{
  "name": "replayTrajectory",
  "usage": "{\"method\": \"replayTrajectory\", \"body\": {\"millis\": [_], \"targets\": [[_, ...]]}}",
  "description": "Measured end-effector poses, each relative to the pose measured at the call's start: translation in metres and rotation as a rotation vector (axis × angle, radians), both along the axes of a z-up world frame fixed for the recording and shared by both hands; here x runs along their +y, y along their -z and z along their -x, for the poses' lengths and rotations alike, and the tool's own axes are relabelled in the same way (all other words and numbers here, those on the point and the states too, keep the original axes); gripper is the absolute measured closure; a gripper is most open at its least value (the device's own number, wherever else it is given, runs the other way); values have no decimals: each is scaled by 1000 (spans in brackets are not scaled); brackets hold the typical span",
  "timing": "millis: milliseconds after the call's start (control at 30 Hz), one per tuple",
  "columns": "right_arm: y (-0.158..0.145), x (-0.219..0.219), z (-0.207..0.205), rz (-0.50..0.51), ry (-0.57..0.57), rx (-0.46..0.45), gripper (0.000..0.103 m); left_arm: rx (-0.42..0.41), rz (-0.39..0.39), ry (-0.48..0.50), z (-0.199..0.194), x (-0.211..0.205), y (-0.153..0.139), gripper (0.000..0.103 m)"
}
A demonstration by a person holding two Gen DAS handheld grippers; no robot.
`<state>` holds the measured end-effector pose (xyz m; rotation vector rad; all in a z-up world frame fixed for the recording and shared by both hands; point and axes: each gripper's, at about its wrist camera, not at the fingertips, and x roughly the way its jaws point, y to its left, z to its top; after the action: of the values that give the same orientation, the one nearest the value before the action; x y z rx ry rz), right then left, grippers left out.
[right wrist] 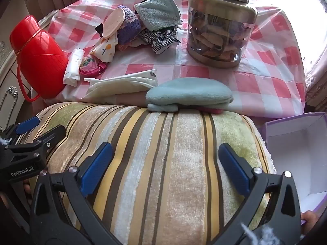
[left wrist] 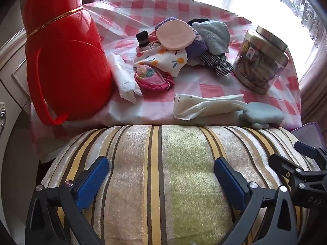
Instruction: Organize soft objects
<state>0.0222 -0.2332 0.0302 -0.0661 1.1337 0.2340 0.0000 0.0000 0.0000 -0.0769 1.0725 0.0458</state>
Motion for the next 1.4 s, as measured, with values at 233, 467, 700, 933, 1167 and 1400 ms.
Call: {"method": "replayTrajectory", "body": {"millis": [233, 467, 700, 933, 1167, 1400], "targets": [[0, -1, 0, -6, 1, -2, 0, -65, 47, 6, -6, 11, -2, 0], [0, -2, 0, -13, 1, -3, 0, -93, 24, -6, 3, 0, -2, 0], [0, -2, 1, -10, 0, -5, 0, -92, 25, -11, 3, -2, -2, 0], [0, -2, 0, -12, 0, -3, 0, -96, 27, -10, 4, -1, 0, 0], [0, -2, 0, -16, 4, -3, 0, -94, 26, -11, 3, -3, -1, 0], [0, -5, 2, -20, 1, -9, 0, -97, 23, -13, 4, -4, 0, 0]]}}
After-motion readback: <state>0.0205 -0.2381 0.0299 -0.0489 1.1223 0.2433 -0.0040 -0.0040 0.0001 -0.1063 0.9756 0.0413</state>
